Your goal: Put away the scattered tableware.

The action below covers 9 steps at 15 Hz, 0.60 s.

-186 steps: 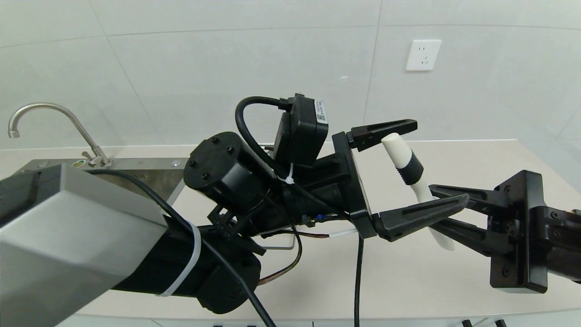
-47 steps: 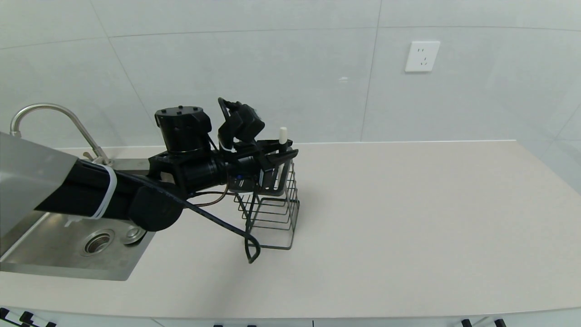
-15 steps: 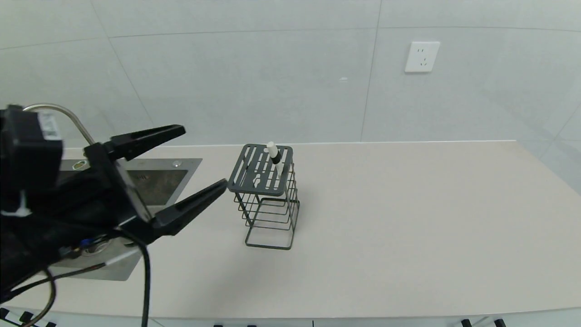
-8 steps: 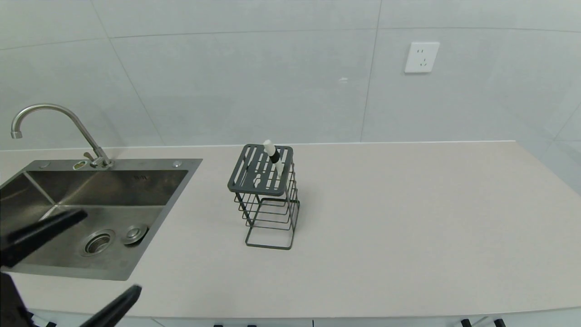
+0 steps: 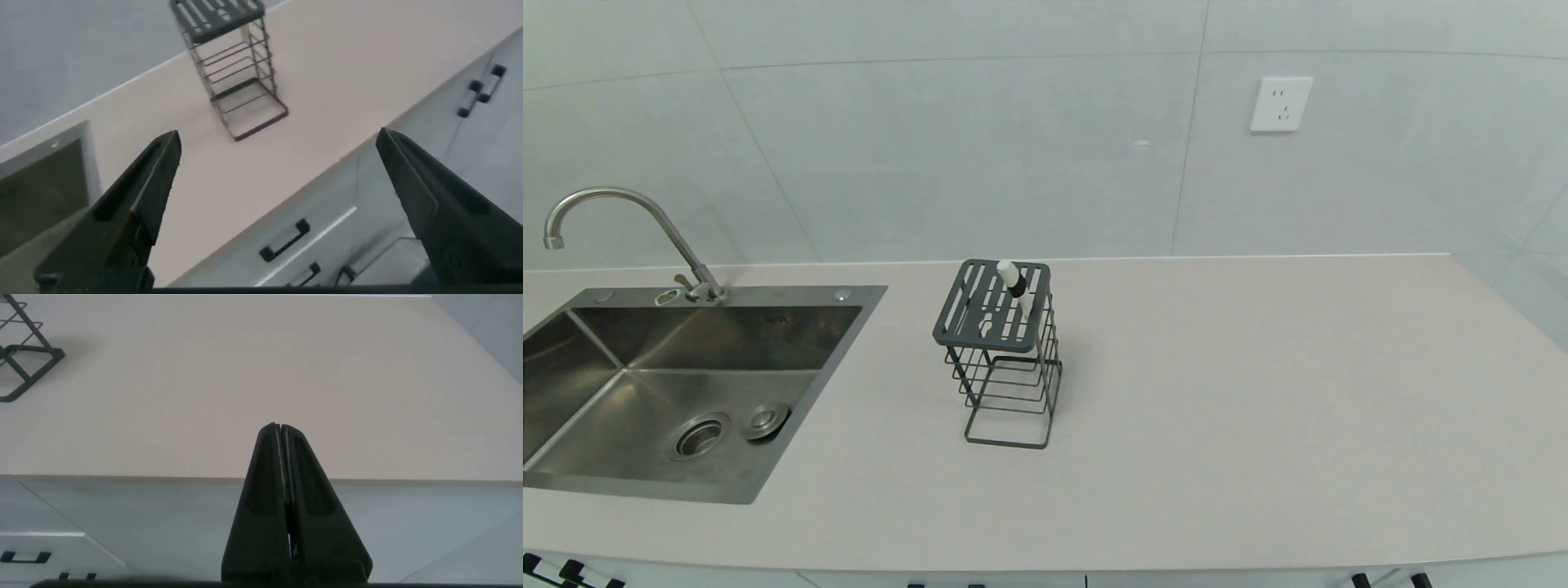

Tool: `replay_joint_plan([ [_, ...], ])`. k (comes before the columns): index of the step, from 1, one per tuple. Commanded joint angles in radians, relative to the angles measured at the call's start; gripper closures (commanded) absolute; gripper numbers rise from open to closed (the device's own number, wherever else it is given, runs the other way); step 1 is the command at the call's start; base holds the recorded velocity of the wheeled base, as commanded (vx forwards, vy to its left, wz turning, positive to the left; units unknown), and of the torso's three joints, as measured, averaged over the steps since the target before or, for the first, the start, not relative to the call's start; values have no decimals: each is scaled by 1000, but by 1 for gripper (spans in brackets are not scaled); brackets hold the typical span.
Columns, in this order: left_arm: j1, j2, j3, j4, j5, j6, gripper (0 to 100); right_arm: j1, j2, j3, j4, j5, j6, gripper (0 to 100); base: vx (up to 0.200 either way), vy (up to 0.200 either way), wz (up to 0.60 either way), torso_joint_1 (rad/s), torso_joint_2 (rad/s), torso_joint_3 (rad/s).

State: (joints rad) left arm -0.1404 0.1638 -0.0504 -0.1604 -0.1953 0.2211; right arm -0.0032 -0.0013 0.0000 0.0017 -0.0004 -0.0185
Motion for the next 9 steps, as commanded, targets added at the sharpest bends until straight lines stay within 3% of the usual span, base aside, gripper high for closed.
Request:
replay_joint_plan([
  [1,79,-75,50,41,85,-66,0,0,1,0,0,-1,2,100,0,0,0,0,0,0],
  [2,137,-141,40,133,116,-81,0,0,1,0,0,-1,5,100,0,0,0,0,0,0],
  [3,148,-164,20,170,160,-83,0,0,1,0,0,-6,15,100,0,0,0,0,0,0],
  [5,147,-164,50,84,310,-85,0,0,1,0,1,-4,23,100,0,0,0,0,0,0],
  [6,147,-164,50,96,332,-92,0,0,1,0,1,-3,22,100,0,0,0,0,0,0],
  [7,147,-164,50,98,335,-121,0,0,1,0,1,-1,20,100,0,0,0,0,0,0],
  [9,147,-164,50,107,304,-161,0,2,1,0,1,-1,20,100,0,0,0,0,0,0],
])
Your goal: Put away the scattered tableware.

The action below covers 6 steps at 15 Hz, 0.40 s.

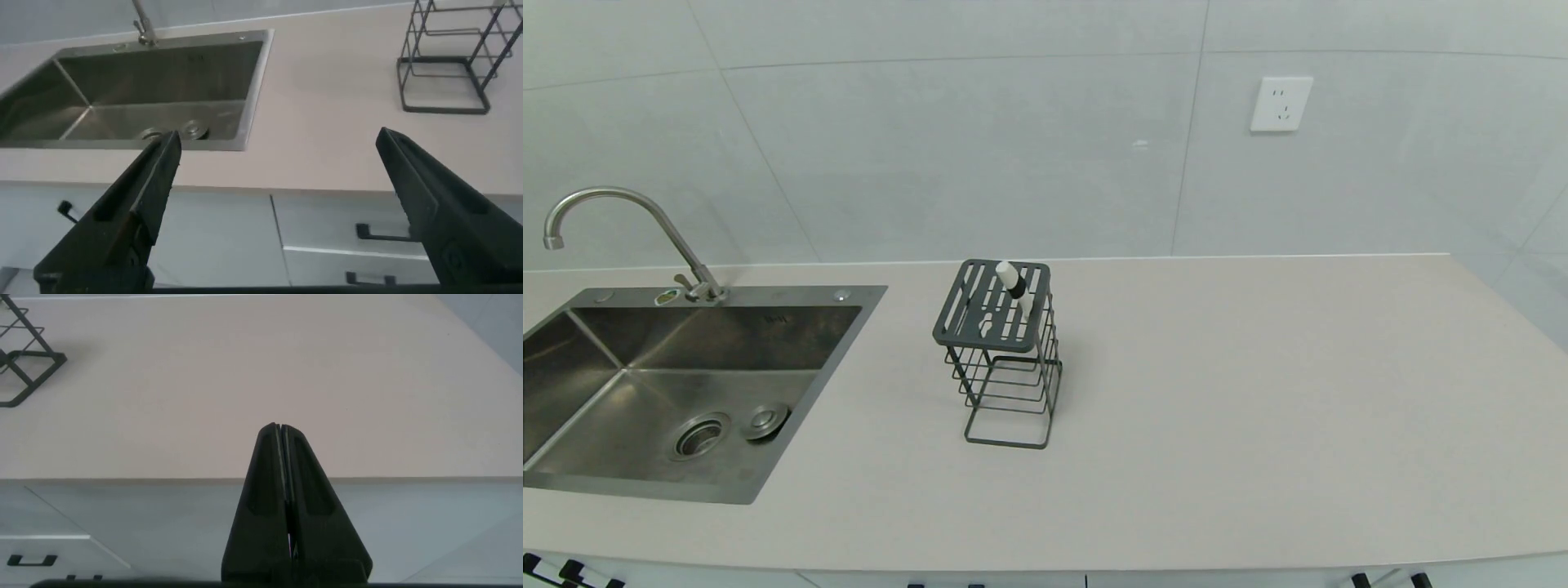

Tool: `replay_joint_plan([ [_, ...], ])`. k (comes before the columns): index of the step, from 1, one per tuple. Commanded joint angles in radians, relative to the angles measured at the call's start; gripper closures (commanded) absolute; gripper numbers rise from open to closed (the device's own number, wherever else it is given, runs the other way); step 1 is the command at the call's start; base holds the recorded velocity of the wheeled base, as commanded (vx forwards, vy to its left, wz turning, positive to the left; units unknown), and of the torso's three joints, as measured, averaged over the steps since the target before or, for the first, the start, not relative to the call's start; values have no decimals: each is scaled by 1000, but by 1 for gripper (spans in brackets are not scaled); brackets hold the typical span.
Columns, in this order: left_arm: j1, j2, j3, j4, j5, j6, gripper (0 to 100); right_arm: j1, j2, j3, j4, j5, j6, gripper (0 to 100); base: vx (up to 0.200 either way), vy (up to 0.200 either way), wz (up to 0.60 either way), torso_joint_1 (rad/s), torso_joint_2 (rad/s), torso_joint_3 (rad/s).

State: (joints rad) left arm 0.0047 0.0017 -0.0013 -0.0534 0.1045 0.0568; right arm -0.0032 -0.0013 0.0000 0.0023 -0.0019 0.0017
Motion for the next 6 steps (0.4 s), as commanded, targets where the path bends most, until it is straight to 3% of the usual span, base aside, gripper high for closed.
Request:
replay_joint_plan([
  [1,1,-2,1,21,-39,-43,0,0,1,0,1,0,0,100,0,0,0,0,0,0],
  [2,1,-2,1,63,-65,-72,0,0,1,0,1,0,0,100,0,0,0,0,0,0],
  [6,0,-2,1,49,-65,-91,0,0,1,0,1,0,1,100,0,0,0,0,0,0],
])
